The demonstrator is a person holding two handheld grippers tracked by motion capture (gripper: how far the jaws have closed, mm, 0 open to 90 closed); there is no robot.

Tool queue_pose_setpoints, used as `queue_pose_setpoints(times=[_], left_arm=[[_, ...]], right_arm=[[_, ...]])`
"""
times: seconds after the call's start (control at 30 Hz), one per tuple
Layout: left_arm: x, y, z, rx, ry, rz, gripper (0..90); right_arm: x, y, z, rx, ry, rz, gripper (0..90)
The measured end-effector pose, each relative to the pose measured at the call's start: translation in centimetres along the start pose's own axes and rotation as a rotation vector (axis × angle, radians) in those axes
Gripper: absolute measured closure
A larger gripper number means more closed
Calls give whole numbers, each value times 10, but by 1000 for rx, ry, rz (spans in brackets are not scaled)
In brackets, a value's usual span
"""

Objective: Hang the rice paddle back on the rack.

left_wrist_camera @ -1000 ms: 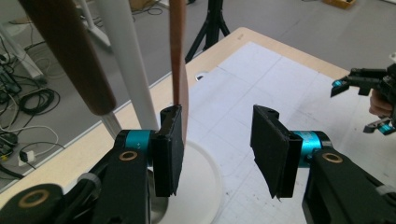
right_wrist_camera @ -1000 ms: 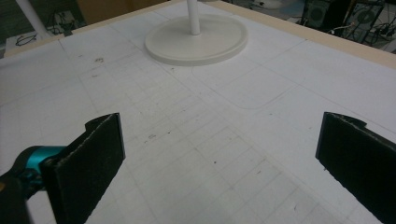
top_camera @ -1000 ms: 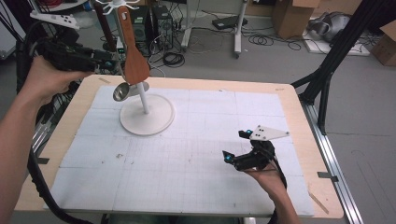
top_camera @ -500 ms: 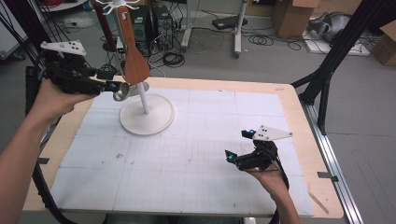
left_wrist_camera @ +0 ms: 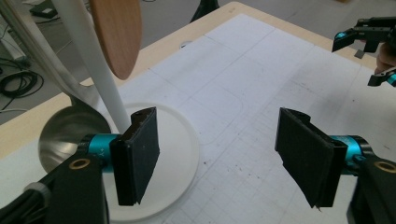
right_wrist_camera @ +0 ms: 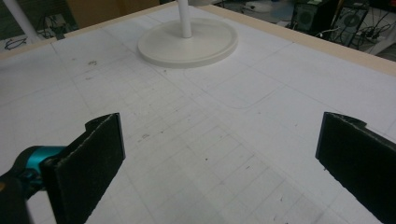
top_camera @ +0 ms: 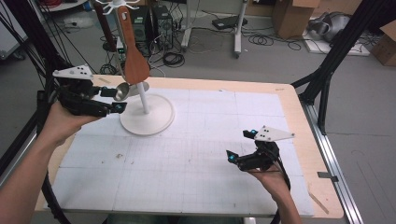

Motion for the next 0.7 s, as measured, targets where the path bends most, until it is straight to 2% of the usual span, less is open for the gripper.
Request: queue_pose_setpoints(times=[0.07, 0.43, 0.7], left_arm=[[4, 2, 2, -8, 4, -7, 292], [26, 14, 15, 17, -4, -9, 206], [40, 22, 22, 10, -20, -9, 146]], right_arm=[[0, -1, 0, 2, 1, 1, 2], [0, -5, 2, 11, 1, 10, 2], [0, -8, 3, 16, 1, 12, 2]])
Point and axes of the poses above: each handheld gripper's, and its own axes: y roughly forward along the jaws, x roughly out of its underside, z roughly to its right, the point moved 9 cm from there along y, roughly forward along the jaws, and after that the axes turned 5 degrees about y, right-handed, at the moved point
